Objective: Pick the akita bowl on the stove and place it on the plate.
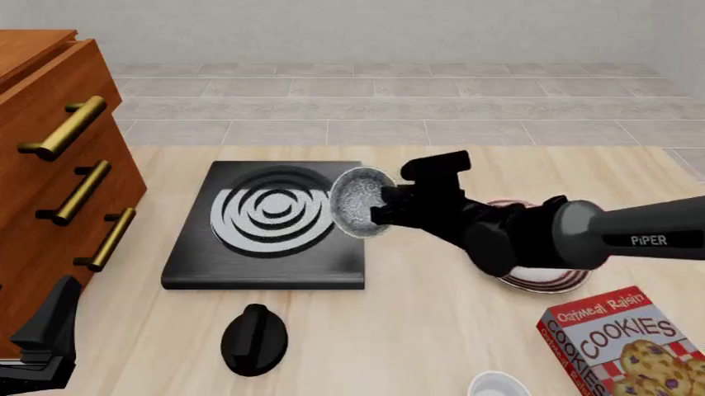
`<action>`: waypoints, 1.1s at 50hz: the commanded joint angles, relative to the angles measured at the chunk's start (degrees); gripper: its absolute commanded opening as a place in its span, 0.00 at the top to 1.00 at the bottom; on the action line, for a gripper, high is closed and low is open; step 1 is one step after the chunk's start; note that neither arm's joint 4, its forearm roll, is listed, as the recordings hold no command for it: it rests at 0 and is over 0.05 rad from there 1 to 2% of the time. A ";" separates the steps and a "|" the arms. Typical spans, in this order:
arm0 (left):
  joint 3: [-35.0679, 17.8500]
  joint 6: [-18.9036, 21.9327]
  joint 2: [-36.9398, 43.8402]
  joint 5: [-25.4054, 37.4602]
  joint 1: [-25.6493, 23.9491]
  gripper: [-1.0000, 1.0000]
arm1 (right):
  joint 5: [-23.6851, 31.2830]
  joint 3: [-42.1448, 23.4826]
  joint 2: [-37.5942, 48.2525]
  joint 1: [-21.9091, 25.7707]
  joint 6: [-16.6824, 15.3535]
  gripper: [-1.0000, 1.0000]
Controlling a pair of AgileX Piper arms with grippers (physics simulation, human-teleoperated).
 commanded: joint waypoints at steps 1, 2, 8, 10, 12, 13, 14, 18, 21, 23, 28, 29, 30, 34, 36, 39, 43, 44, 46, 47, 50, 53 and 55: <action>0.00 0.00 0.00 0.00 0.00 0.00 | 0.53 2.73 -4.78 -3.96 -0.43 1.00; 0.00 0.00 0.00 0.00 0.00 0.00 | 0.57 3.15 -5.25 -4.15 -0.29 1.00; 0.00 0.00 0.00 0.00 0.00 0.00 | 1.23 5.19 -7.28 -7.49 -1.16 1.00; 0.00 0.00 0.00 0.00 0.00 0.00 | 0.90 5.96 -7.56 -8.88 -1.24 1.00; 0.00 0.00 0.00 0.00 0.00 0.00 | 1.34 6.63 -8.22 -9.81 -1.25 1.00; 0.00 0.00 0.00 0.00 0.00 0.00 | 0.66 7.17 -8.02 -10.46 -1.43 1.00; 0.00 0.00 0.00 0.00 0.00 0.00 | 0.75 7.38 -8.15 -10.99 -1.52 1.00; 0.00 0.00 0.00 0.00 0.00 0.00 | 0.68 8.35 -9.07 -12.96 -1.59 1.00; 0.00 0.00 0.00 0.00 0.00 0.00 | 0.21 9.63 -10.10 -14.62 -1.23 1.00; 0.00 0.00 0.00 0.00 0.00 0.00 | -0.31 10.60 -10.56 -16.15 -0.88 1.00; 0.00 0.00 0.00 0.00 0.00 0.00 | -0.97 12.33 -10.78 -18.94 -0.62 1.00; 0.00 0.00 0.00 0.00 0.00 0.00 | -1.37 13.24 -10.74 -20.18 -0.64 1.00; 0.00 0.00 0.00 0.00 0.00 0.00 | -1.38 13.25 -10.74 -20.18 -0.64 1.00; 0.00 0.00 0.00 0.00 0.00 0.00 | -2.25 14.74 -11.33 -22.82 -0.72 1.00; 0.00 0.00 0.00 0.00 0.00 0.00 | -2.64 15.37 -11.07 -24.10 -1.08 1.00; 0.00 0.00 0.00 0.00 0.00 0.00 | -3.91 16.37 -10.40 -25.54 -1.94 1.00; 0.00 0.00 0.00 0.00 0.00 0.00 | -5.16 17.31 -9.58 -26.94 -1.99 1.00; 0.00 0.00 0.00 0.00 0.00 0.00 | -5.17 17.32 -9.57 -26.94 -1.99 1.00; 0.00 0.00 0.00 0.00 0.00 0.00 | -6.45 17.53 -8.20 -27.96 -1.87 1.00; 0.00 0.00 0.00 0.00 0.00 0.00 | -6.73 17.56 -7.87 -28.12 -1.98 1.00; 0.00 0.00 0.00 0.00 0.00 0.00 | -7.61 17.77 -6.56 -29.02 -2.13 1.00; 0.00 0.00 0.00 0.00 0.00 0.00 | -8.78 17.99 -5.10 -29.84 -2.71 1.00; 0.00 0.00 0.00 0.00 0.00 0.00 | -9.58 18.00 -3.86 -30.26 -2.85 1.00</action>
